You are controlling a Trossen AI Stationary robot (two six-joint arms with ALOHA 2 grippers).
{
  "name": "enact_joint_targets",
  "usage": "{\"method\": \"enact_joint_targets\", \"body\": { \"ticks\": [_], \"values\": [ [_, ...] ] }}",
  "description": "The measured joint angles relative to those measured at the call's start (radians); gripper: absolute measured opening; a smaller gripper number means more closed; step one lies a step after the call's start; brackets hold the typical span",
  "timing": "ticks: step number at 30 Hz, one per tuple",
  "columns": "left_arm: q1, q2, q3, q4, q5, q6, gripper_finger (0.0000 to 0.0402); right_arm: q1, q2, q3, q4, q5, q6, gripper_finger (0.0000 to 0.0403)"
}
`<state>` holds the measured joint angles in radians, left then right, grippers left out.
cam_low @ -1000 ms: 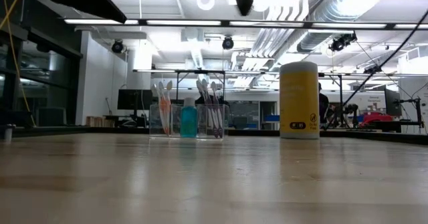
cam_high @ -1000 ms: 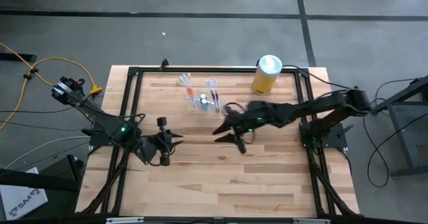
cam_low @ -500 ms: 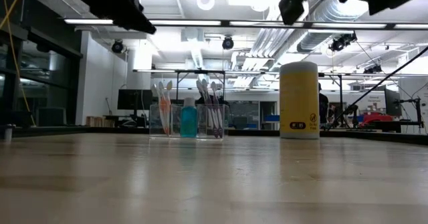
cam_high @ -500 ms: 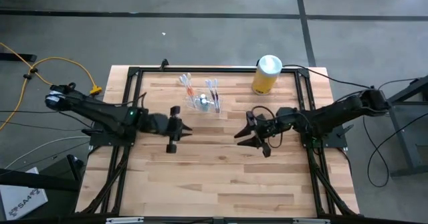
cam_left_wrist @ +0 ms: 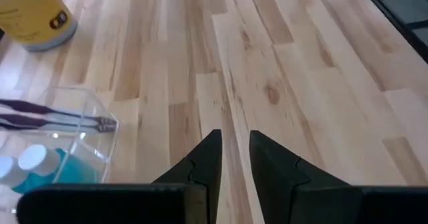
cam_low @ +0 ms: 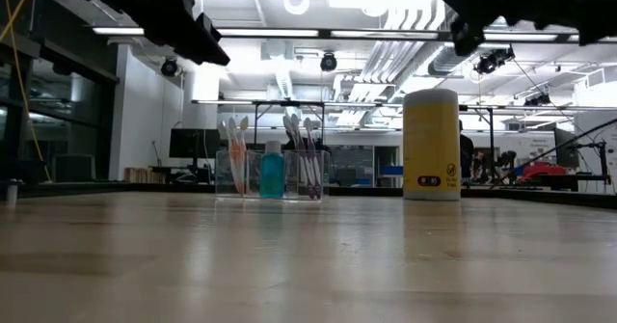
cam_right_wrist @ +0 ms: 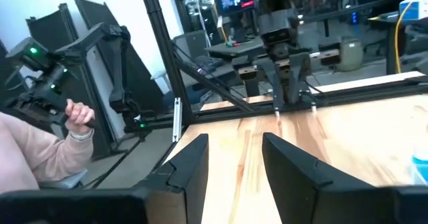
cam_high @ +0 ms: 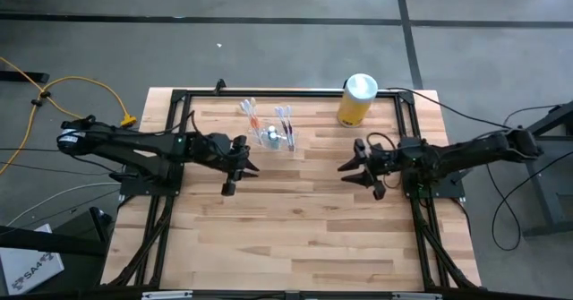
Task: Pick & Place toothbrushing station
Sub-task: Return to Home Position
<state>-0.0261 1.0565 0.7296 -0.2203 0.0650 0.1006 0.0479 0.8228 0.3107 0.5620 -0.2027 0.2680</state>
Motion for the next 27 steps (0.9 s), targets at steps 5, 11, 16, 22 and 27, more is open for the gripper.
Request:
{"method": "enact_joint_targets", "body": {
  "ticks": [5, 11, 16, 22, 27],
  "values": [
    [0.0, 0.0, -0.041, 0.081, 0.0, 0.0, 0.0071, -0.021, -0.116, -0.093, 0.022, 0.002, 0.023, 0.0132],
    [0.0, 0.0, -0.045, 0.094, 0.0, 0.001, 0.0071, -0.026, -0.234, -0.161, 0.016, -0.012, 0.04, 0.0132],
    [0.0, 0.0, -0.045, 0.095, 0.019, 0.0, 0.0071, -0.056, -0.32, -0.22, 0.017, -0.01, 0.057, 0.0132],
    [0.0, 0.0, -0.045, 0.094, 0.042, -0.003, 0.0071, -0.093, -0.403, -0.247, -0.008, -0.097, 0.072, 0.0132],
    [0.0, 0.0, -0.045, 0.095, 0.042, -0.003, 0.0071, -0.121, -0.452, -0.246, -0.089, -0.109, 0.069, 0.0132]
  ]
}}
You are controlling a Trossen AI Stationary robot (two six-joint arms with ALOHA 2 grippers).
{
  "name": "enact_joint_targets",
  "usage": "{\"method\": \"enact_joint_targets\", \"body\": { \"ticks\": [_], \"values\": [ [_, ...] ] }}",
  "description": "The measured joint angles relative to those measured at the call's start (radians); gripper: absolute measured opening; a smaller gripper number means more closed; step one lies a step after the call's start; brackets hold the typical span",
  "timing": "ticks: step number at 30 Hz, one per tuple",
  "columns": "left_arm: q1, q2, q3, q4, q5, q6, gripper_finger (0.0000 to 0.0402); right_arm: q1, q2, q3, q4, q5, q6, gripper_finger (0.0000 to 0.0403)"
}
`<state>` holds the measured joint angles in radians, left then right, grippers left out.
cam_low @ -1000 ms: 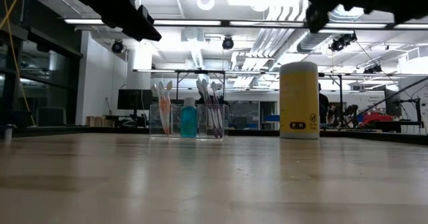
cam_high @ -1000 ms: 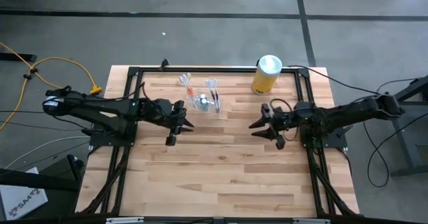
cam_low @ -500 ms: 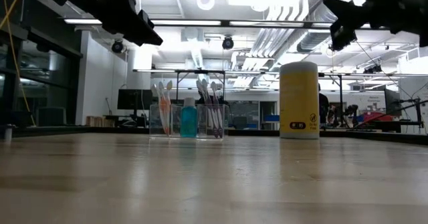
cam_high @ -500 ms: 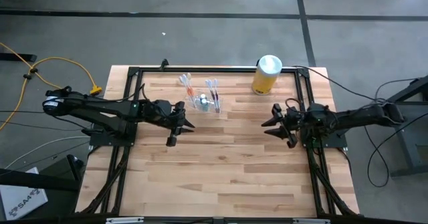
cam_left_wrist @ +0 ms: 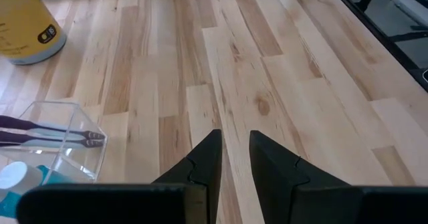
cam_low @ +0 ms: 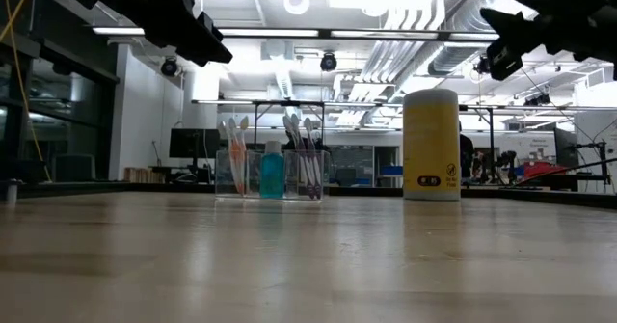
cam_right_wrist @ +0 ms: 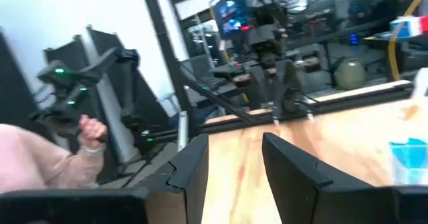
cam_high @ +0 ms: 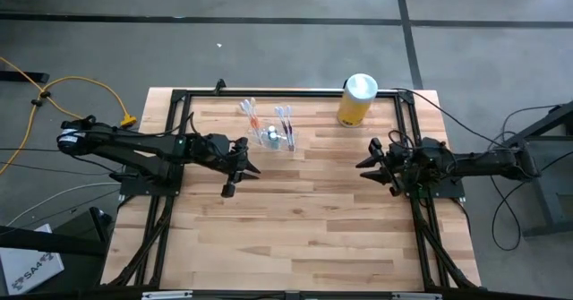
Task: Pick & Place toothbrushing station
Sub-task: Return to Home Position
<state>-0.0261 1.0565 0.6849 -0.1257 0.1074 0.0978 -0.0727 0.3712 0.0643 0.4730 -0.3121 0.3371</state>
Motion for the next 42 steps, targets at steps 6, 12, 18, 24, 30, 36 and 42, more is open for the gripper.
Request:
{"method": "enact_joint_targets", "body": {
  "ticks": [6, 12, 18, 24, 30, 36, 42],
  "values": [
    [-0.002, 0.0, 0.0, 0.0, 0.001, 0.0, 0.0071, -0.013, -0.04, 0.0, -0.051, 0.061, -0.035, 0.0132],
    [-0.02, 0.0, 0.0, 0.0, 0.001, 0.0, 0.0071, -0.013, -0.073, 0.0, -0.103, 0.122, -0.057, 0.0132],
    [-0.032, 0.0, 0.0, 0.0, 0.001, 0.0, 0.0071, -0.013, -0.123, 0.0, -0.186, 0.187, -0.076, 0.0132],
    [-0.032, 0.0, 0.0, 0.002, 0.001, 0.0, 0.0071, -0.015, -0.171, 0.0, -0.245, 0.206, -0.084, 0.0132],
    [-0.032, 0.0, 0.0, 0.006, 0.001, 0.0, 0.0071, -0.015, -0.241, 0.0, -0.312, 0.236, -0.087, 0.0132],
    [-0.032, 0.0, 0.0, 0.011, 0.001, 0.0, 0.0071, -0.015, -0.309, 0.0, -0.378, 0.236, -0.085, 0.0132],
    [-0.032, 0.0, 0.0, 0.019, 0.001, 0.0, 0.0071, -0.001, -0.316, -0.001, -0.393, 0.239, -0.085, 0.0132]
  ]
}}
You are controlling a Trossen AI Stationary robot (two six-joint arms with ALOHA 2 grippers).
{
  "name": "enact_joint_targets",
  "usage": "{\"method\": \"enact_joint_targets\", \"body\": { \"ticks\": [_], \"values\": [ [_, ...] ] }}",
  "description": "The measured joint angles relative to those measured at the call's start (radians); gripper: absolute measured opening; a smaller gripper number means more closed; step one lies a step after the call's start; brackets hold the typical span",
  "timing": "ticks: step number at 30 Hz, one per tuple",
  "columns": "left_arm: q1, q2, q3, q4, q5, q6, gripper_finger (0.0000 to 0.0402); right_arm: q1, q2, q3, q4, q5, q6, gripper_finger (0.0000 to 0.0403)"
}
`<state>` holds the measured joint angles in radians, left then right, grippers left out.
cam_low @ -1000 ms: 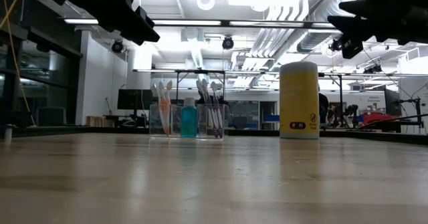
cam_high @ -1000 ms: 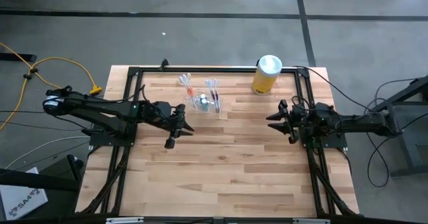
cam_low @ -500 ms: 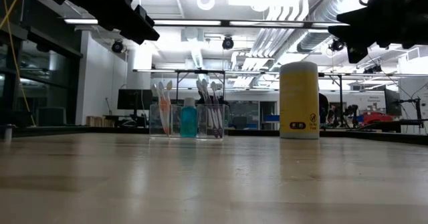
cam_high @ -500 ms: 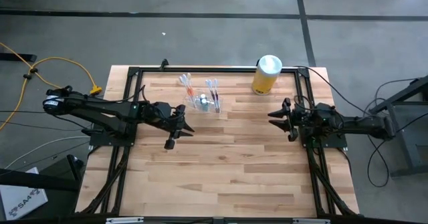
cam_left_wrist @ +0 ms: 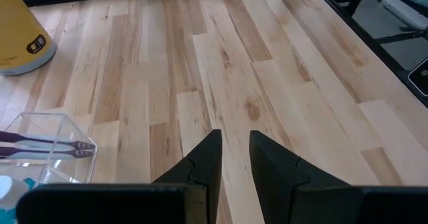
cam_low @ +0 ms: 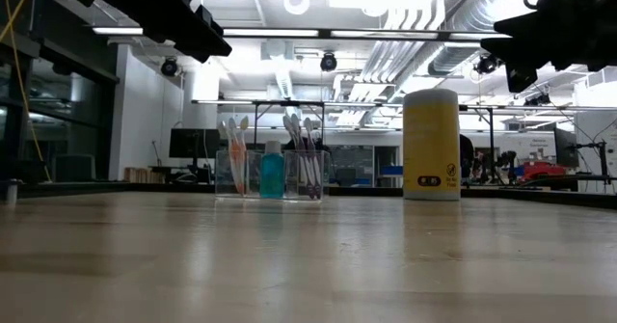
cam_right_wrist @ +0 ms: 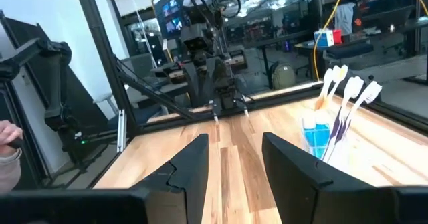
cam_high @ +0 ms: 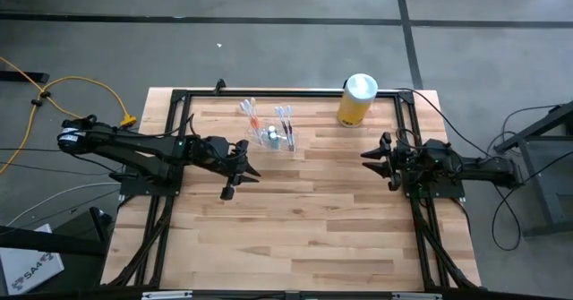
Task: Pick & Place toothbrushing station
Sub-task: Return to Home Position
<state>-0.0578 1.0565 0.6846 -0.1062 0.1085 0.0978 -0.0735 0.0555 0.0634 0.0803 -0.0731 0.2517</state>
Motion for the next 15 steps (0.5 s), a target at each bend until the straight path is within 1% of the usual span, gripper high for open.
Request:
{"method": "enact_joint_targets", "body": {
  "ticks": [3, 11, 15],
  "values": [
    [0.0, 0.0, 0.0, 0.0, 0.0, 0.0, 0.0071, 0.01, -0.001, -0.051, 0.067, 0.016, -0.008, 0.0132],
    [0.0, 0.0, 0.0, 0.004, 0.0, 0.0, 0.0071, 0.015, -0.006, -0.054, 0.071, 0.035, -0.012, 0.0132],
    [0.0, 0.0, 0.0, 0.004, 0.0, 0.0, 0.0071, 0.015, -0.005, -0.054, 0.019, 0.077, -0.029, 0.0132]
  ]
}}
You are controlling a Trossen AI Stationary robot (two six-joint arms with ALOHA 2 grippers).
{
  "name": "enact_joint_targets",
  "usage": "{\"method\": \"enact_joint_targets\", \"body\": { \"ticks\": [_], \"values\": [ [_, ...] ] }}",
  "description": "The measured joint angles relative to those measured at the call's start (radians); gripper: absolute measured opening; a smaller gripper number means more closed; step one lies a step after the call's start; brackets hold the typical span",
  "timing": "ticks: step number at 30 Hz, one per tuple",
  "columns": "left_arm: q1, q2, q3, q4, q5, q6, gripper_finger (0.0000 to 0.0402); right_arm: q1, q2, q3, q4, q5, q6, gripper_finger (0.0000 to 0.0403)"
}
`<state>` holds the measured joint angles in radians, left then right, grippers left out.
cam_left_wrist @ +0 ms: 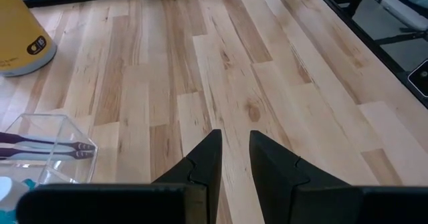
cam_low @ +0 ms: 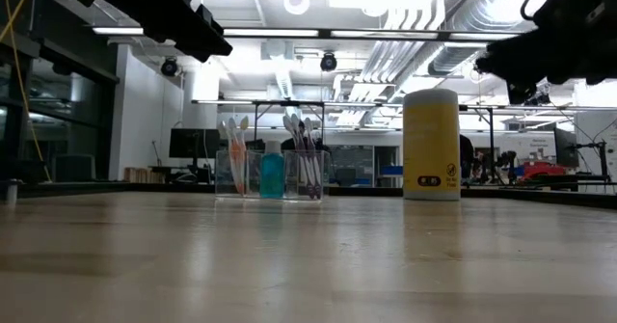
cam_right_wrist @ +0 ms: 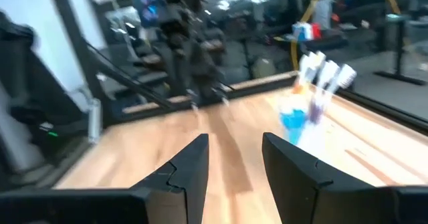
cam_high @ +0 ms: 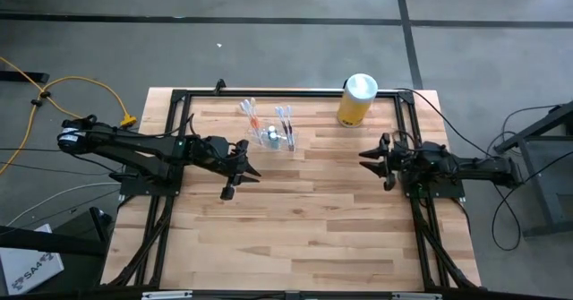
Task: Pick & Place toothbrushing station
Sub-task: Return to Home Position
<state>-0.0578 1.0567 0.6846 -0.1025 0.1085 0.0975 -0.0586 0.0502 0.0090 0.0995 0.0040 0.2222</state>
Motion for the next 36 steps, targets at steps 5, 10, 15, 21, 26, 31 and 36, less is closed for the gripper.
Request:
{"method": "enact_joint_targets", "body": {
  "ticks": [5, 10, 15, 21, 26, 31, 36],
  "values": [
    [-0.006, 0.0, 0.0, 0.0, 0.002, 0.0, 0.0071, 0.0, 0.0, 0.0, -0.057, 0.08, -0.015, 0.0132],
    [-0.02, 0.0, 0.0, -0.001, 0.005, 0.0, 0.0071, 0.0, 0.0, -0.001, -0.062, 0.082, -0.044, 0.0132],
    [-0.025, 0.0, 0.0, -0.001, 0.005, 0.0, 0.0071, 0.0, 0.0, -0.001, -0.07, 0.061, -0.047, 0.0132],
    [-0.026, 0.0, 0.0, -0.001, 0.005, 0.0, 0.0071, 0.0, 0.003, -0.001, -0.087, -0.003, -0.05, 0.0132],
    [-0.026, 0.0, 0.0, -0.001, 0.005, 0.0, 0.0071, 0.0, 0.003, -0.001, -0.087, -0.004, -0.051, 0.0132],
    [-0.026, 0.0, 0.0, -0.001, 0.005, -0.004, 0.0071, 0.0, 0.003, -0.002, -0.087, -0.005, -0.052, 0.0132],
    [-0.026, 0.0, 0.0, -0.001, 0.004, -0.004, 0.0071, 0.0, 0.003, -0.002, -0.087, -0.005, -0.052, 0.0132]
  ]
}}
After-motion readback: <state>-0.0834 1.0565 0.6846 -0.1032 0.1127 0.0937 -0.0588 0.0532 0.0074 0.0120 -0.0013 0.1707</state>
